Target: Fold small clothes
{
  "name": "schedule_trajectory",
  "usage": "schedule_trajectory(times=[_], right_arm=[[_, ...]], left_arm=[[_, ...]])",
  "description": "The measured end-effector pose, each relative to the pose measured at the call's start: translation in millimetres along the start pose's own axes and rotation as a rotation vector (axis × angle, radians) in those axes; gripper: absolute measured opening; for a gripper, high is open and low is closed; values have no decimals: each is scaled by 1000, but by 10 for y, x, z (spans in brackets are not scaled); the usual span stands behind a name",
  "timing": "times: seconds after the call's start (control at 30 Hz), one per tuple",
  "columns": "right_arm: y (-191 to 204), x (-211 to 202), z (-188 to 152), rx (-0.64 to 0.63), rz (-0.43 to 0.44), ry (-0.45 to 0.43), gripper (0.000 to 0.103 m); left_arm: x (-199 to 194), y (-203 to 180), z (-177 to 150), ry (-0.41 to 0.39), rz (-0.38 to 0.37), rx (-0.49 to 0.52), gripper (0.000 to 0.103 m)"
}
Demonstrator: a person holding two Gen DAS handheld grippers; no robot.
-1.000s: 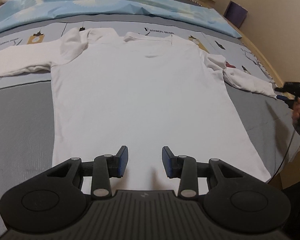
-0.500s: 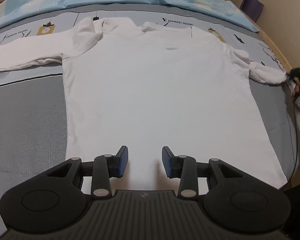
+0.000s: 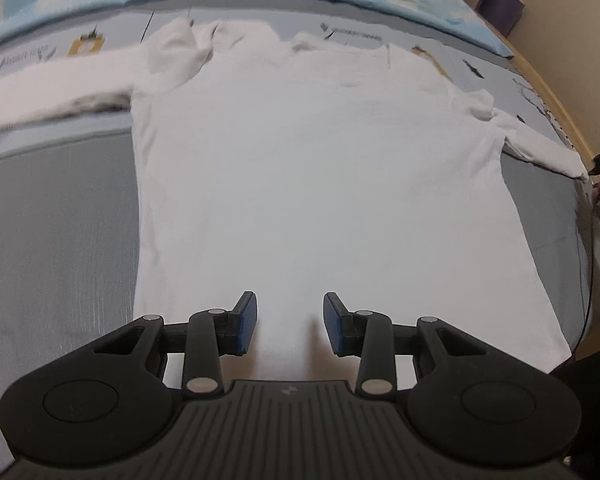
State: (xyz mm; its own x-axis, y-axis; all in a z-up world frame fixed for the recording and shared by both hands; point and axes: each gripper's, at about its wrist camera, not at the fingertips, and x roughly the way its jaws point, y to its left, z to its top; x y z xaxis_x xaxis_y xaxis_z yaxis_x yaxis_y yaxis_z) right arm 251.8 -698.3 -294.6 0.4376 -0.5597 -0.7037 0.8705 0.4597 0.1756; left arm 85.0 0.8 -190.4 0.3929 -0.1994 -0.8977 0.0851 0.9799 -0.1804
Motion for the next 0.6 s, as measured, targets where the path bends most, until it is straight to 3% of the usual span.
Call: schedule_trajectory(times=[0.1, 0.17, 0.27, 0.43, 0.5, 0.6], right_arm=[[74, -352, 63, -1, 98, 4, 29], [208, -671, 49, -63, 238, 41, 30], [375, -1269, -63, -173, 405, 111, 42], [402, -2347, -540, -383, 621, 280, 48], [348, -2669, -816, -470, 658, 358, 49], [152, -2890, -1265, -539, 640, 501, 49]], left_arm=[[194, 107, -122, 116, 45, -17, 41], [349, 175, -256, 222, 78, -10, 40], [218, 230, -309, 174, 57, -7, 41], [-26, 585, -414, 109, 78, -143, 41], [-109, 661, -493, 98, 70, -158, 41], [-195, 769, -623, 111, 75, -175, 41]])
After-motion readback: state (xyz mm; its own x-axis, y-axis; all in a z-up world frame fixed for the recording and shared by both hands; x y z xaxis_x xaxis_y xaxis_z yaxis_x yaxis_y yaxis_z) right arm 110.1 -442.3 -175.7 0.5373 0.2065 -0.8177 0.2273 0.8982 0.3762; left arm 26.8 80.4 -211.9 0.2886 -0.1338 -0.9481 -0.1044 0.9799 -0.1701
